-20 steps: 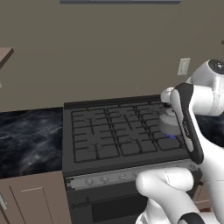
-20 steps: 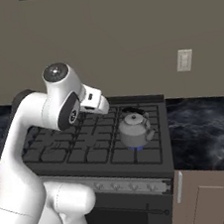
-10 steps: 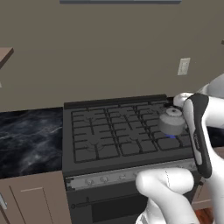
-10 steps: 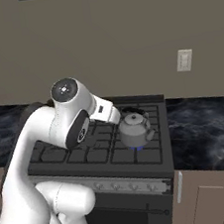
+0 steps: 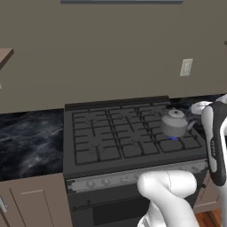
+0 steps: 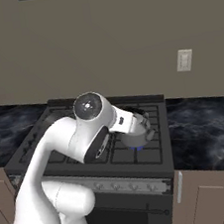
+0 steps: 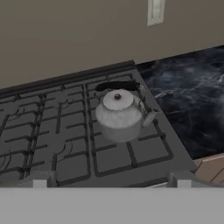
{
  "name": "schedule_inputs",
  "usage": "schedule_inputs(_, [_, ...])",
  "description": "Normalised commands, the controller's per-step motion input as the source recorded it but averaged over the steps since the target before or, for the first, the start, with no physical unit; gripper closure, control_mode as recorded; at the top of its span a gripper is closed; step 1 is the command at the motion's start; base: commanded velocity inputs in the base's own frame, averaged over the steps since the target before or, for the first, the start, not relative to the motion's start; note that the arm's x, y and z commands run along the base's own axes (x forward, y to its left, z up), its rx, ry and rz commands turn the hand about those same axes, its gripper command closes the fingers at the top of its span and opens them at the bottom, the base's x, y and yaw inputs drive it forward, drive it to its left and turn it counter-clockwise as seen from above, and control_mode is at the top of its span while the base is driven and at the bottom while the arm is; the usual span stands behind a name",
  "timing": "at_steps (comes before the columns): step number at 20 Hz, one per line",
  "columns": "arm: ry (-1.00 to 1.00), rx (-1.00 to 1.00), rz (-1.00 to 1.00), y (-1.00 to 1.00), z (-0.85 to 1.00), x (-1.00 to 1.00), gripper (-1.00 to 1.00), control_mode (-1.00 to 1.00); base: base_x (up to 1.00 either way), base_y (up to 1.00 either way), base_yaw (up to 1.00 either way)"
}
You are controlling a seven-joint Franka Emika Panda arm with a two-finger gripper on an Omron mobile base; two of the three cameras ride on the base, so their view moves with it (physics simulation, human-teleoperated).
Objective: The kettle is done boiling. Turn off the stove, then wait for 300 timesteps before moving the kettle to the dining table.
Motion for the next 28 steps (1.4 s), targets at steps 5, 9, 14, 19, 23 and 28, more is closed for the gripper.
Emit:
schedule_inputs(5, [-0.02, -0.06, 0.02, -0.18, -0.23, -0.17, -1.00, -1.00, 0.00, 0.00, 0.00])
schedule_inputs(9, [-0.07, -0.06, 0.05, -0.16, -0.32, -0.18, -1.00, -1.00, 0.00, 0.00, 0.00])
schedule_inputs(14, [-0.11, -0.06, 0.05, -0.19, -0.37, -0.25, -1.00, -1.00, 0.00, 0.00, 0.00])
schedule_inputs(19, [-0.02, -0.05, 0.02, -0.13, -0.40, -0.25, -1.00, -1.00, 0.00, 0.00, 0.00])
schedule_inputs(23, [-0.01, -0.05, 0.01, -0.13, -0.43, -0.25, -1.00, -1.00, 0.00, 0.00, 0.00])
schedule_inputs(28, [-0.03, -0.05, 0.02, -0.17, -0.41, -0.25, -1.00, -1.00, 0.00, 0.00, 0.00])
